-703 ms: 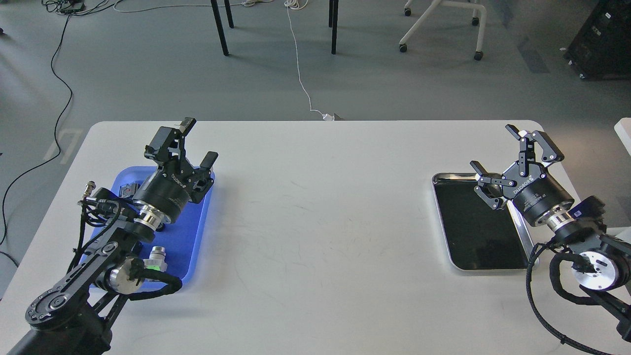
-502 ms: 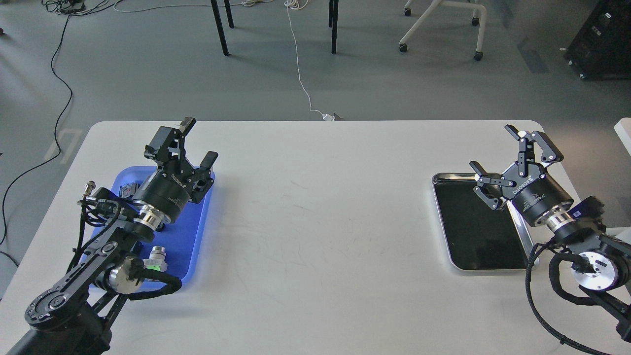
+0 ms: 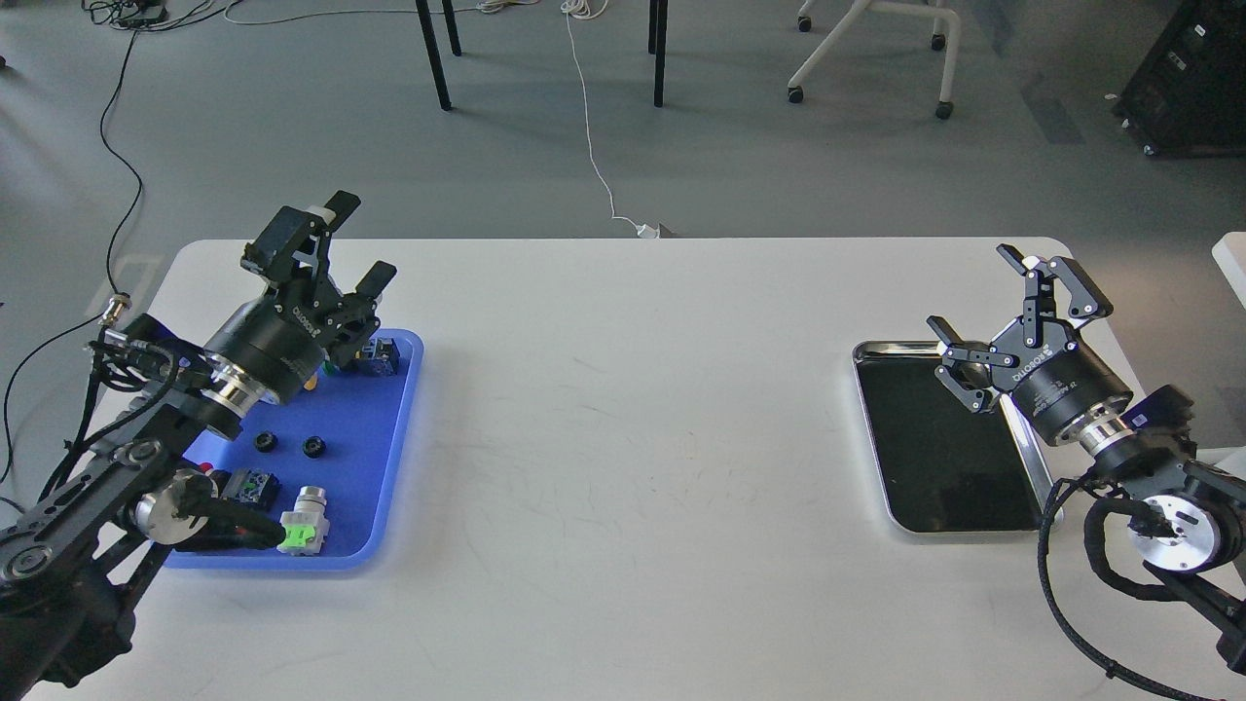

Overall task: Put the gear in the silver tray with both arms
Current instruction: 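Swing the left gripper over the blue tray of parts, then lower the left gripper and grasp a small black gear in the blue tray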

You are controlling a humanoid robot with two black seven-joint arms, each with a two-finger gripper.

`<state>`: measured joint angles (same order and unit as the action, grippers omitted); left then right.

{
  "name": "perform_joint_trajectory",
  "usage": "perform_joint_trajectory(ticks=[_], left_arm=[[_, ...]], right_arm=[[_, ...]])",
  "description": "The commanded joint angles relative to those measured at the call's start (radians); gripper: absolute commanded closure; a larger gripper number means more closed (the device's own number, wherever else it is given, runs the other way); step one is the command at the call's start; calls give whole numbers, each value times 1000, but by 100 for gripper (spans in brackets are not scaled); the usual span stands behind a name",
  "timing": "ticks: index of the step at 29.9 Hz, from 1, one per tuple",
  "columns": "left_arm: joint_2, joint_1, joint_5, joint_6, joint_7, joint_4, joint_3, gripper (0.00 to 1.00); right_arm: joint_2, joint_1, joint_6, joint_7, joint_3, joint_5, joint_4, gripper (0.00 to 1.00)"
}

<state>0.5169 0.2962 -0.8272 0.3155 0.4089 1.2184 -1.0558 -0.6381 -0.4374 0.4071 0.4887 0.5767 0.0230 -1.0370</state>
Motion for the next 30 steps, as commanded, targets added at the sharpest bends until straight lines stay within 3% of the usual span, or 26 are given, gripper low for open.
perform_joint_trajectory(ticks=[1, 2, 11, 16, 22, 30], left_arm=[[130, 47, -143, 120, 80, 27, 42, 2], [170, 64, -211, 173, 80, 33, 66, 2], [377, 139, -996, 173, 80, 150, 215, 2], [402, 216, -1329, 133, 80, 135, 367, 4], [390, 339, -1354, 83, 80, 60, 560, 6], [335, 362, -1354, 50, 80, -88, 620, 9]], right_arm=[[1, -1, -1, 0, 2, 0, 0, 1], [2, -1, -1, 0, 2, 0, 2, 1], [2, 0, -1, 0, 2, 0, 0, 1], [2, 0, -1, 0, 0, 0, -3, 1], [2, 3, -1, 0, 2, 0, -3, 1], [2, 3, -1, 0, 2, 0, -3, 1]])
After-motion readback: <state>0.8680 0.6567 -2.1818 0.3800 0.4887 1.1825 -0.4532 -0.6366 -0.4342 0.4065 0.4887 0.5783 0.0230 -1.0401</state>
